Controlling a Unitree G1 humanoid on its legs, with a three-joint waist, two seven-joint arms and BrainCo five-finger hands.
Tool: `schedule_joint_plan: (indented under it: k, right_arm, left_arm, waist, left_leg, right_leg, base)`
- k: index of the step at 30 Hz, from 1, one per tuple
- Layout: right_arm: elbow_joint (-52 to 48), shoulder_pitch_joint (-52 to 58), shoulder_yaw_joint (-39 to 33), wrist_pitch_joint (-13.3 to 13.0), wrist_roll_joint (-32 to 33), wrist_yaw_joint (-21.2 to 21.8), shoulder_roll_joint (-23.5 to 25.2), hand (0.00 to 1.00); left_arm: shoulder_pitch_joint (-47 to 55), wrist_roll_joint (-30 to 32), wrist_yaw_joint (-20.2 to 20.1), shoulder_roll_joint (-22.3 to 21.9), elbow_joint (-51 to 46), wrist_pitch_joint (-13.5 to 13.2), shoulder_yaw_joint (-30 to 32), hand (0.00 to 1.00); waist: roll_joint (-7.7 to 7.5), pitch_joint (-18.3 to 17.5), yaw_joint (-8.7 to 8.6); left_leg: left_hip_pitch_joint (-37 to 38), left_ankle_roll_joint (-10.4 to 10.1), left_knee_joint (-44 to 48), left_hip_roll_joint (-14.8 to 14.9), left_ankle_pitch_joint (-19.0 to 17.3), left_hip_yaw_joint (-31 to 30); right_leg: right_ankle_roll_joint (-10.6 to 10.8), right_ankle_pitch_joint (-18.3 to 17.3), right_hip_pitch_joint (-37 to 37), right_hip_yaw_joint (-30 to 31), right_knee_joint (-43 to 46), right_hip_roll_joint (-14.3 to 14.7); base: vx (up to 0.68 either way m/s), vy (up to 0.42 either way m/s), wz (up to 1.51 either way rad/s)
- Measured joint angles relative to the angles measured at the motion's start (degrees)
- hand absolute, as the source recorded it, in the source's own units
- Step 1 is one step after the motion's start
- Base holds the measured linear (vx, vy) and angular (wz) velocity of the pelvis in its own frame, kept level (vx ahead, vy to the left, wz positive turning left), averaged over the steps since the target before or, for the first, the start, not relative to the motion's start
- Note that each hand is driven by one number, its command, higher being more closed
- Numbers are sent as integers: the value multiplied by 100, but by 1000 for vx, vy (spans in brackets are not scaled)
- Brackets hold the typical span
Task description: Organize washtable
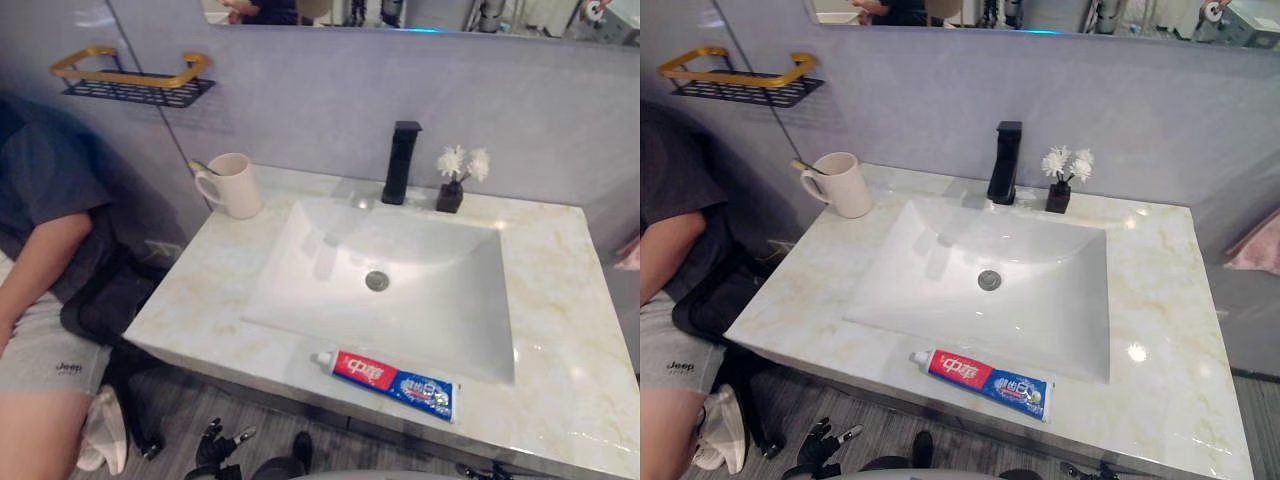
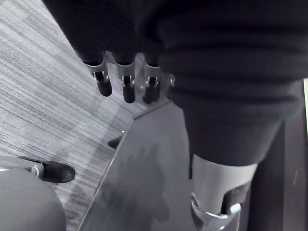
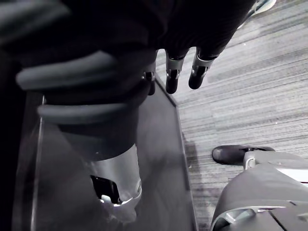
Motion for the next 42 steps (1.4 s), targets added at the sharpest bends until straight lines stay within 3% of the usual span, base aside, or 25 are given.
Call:
schedule_joint_plan:
  k: [4, 7, 11, 16, 18, 22, 23, 27, 29, 33, 36, 42]
  right_arm:
    - [-11, -13, 5, 0, 0, 19, -6, 0]
    - [-12, 13, 1, 7, 2, 23, -22, 0]
    - [-38, 268, 3, 7, 7, 71, -38, 0]
    - [-73, 486, 0, 4, 22, 166, -67, 0]
    - [-90, 532, -4, 4, 27, 224, -81, 0]
    - [-268, 612, 10, 4, 27, 306, -154, 0]
    - [-272, 596, 56, 4, 27, 377, -204, 0]
    - [-277, 479, 294, 4, 25, 511, -263, 0]
    - [-277, 433, 412, 4, 21, 520, -265, 0]
    - [-289, 342, 584, 3, -2, 573, -270, 0]
    - [-302, 314, 628, 3, -49, 634, -256, 0]
    - [-330, 250, 649, 3, -122, 630, -257, 0]
  left_arm:
    - [11, 4, 11, 263, -72, 3, 791, 0]
    - [99, -8, 80, 749, -869, 15, 1440, 0]
    - [231, 25, 332, 1494, -3313, -12, 2287, 0]
    - [145, 489, 718, 2074, -5772, -263, 2580, 0]
    - [-27, 726, 741, 2289, -6526, -347, 2297, 0]
    - [-598, 1570, 545, 2875, -7718, -640, 489, 0]
    - [-797, 1696, 380, 3025, -7832, -753, -245, 0]
    - [-1420, 1849, -324, 3249, -7610, -872, -2080, 0]
    - [-1673, 2014, -550, 3248, -7284, -871, -2665, 0]
    - [-1766, 2241, -1088, 3229, -6758, -828, -3499, 0]
    - [-1751, 2297, -1410, 3218, -6475, -782, -3645, 0]
    - [-1539, 2482, -1652, 3220, -6408, -783, -3677, 0]
  waist:
    - [-6, -1, 21]
    - [8, 1, 67]
    - [8, -34, 330]
    - [11, -221, 326]
    - [5, -231, 307]
    - [113, -250, 222]
    - [137, -271, 117]
    - [136, -266, -41]
    - [123, -260, -136]
    - [73, -230, -216]
    - [-6, -182, -260]
    - [-61, -148, -287]
  left_leg:
    - [-62, 2, -35, -13, 1, -64]
    - [-174, 2, -29, -17, 1, -162]
    - [-216, -1, 0, -12, 2, -211]
    - [-266, -79, 111, -30, 68, -347]
    - [-261, -65, 190, -42, 59, -366]
    - [-268, -64, 210, -20, 52, -424]
    - [-269, -64, 199, -3, 51, -437]
    - [-170, -93, 150, 103, 54, -318]
    - [-164, -109, 147, 188, 45, -301]
    - [-164, -134, 147, 282, 33, -155]
    - [-134, -136, 153, 320, 33, -112]
    - [-124, -175, 147, 376, -11, 36]
  right_leg:
    - [42, -29, 5, -120, 23, -1]
    - [39, -28, -7, -260, -4, 23]
    - [-18, 10, 17, -370, -35, 34]
    - [-37, 25, 113, -503, -81, 32]
    - [-37, 25, 183, -530, -103, 47]
    - [-39, 24, 187, -524, -133, 97]
    - [-39, 24, 189, -526, -135, 111]
    - [-68, 35, 176, -362, -144, 195]
    - [-100, 19, 169, -338, -143, 244]
    - [-139, 24, 82, -179, -140, 325]
    - [-147, 21, 81, -67, -140, 367]
    - [-152, 17, 9, 30, -150, 390]
  base:
    - [-103, 12, 20]
    - [-58, -2, 25]
    - [12, -14, 12]
    - [53, -26, 11]
    - [34, -24, 6]
    - [0, 0, 0]
    - [0, 0, 0]
    - [-9, -32, -17]
    - [2, -48, -13]
    - [21, -45, -20]
    - [41, -40, -12]
    - [35, -26, -14]
